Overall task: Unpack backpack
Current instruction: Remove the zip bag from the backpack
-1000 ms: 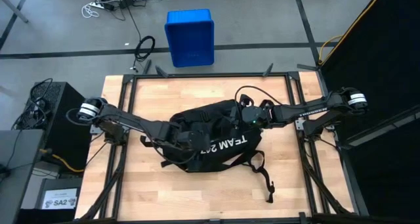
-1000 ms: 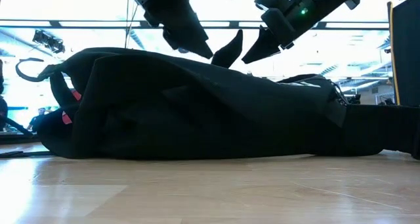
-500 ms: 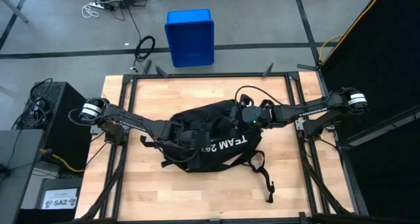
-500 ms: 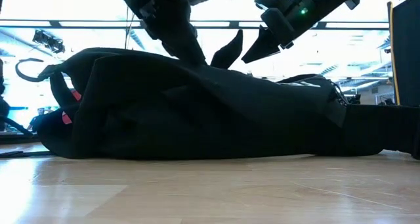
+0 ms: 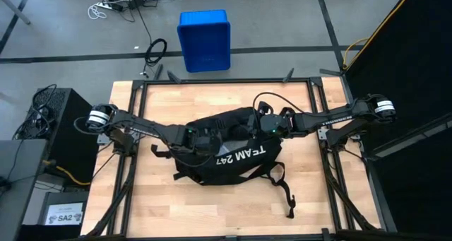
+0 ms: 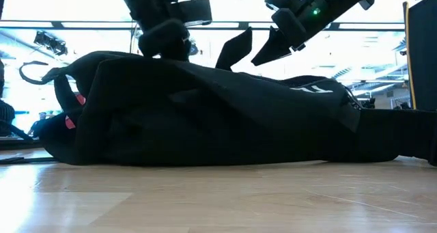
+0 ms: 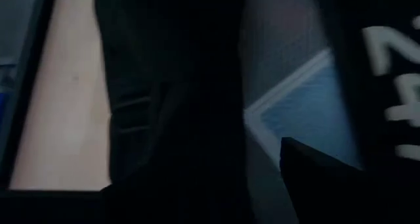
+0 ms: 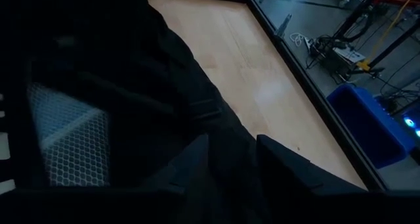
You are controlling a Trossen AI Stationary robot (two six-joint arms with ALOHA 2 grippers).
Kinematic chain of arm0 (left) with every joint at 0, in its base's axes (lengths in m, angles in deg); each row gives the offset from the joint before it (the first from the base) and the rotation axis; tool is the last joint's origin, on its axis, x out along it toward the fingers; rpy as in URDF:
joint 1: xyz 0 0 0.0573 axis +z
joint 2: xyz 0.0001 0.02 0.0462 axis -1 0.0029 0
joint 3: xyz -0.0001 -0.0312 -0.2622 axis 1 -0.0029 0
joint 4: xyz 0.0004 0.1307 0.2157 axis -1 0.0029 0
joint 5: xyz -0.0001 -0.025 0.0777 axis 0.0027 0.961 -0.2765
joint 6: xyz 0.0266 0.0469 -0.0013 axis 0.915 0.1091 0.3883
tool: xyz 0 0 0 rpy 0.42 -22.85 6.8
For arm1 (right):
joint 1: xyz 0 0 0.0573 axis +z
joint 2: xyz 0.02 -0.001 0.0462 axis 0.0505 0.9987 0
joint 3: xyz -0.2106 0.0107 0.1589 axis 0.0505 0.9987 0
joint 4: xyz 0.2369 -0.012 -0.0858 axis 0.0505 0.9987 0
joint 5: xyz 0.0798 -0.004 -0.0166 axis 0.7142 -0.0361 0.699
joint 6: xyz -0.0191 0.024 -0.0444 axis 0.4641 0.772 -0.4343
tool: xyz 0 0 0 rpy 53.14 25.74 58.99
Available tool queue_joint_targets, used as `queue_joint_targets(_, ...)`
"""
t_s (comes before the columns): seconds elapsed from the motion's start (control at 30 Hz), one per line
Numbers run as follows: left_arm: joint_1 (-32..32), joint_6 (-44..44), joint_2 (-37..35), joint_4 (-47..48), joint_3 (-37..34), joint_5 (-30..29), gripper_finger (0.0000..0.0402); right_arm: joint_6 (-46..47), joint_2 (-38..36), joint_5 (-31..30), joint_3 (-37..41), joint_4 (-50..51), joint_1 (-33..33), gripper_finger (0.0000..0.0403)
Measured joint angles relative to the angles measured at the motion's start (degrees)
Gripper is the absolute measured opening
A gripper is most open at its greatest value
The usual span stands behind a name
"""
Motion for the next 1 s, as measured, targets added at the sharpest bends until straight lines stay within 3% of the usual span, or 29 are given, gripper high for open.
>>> queue_joint_targets(0.4, 1.6, 4.3, 0.0, 1.0, 0.0, -4.2, 0.0198, -0.4, 0.1, 16.6, 0.0, -5.6, 3.9, 0.0115)
queue_joint_targets(0.67, 4.3, 4.5, 0.0, 1.9, 0.0, -6.6, 0.0198, -4.7, 10.7, 16.6, 0.0, -15.1, 7.7, 0.0128)
queue_joint_targets(0.8, 5.4, 4.4, 0.0, 2.2, 0.0, -6.6, 0.0198, -2.4, 16.8, 12.6, -1.7, -14.7, 6.1, 0.0147)
queue_joint_targets(1.0, 5.4, 4.1, 0.0, 2.4, 0.0, -6.6, 0.0198, 1.4, 17.8, 10.8, -3.2, -14.4, 3.0, 0.0178)
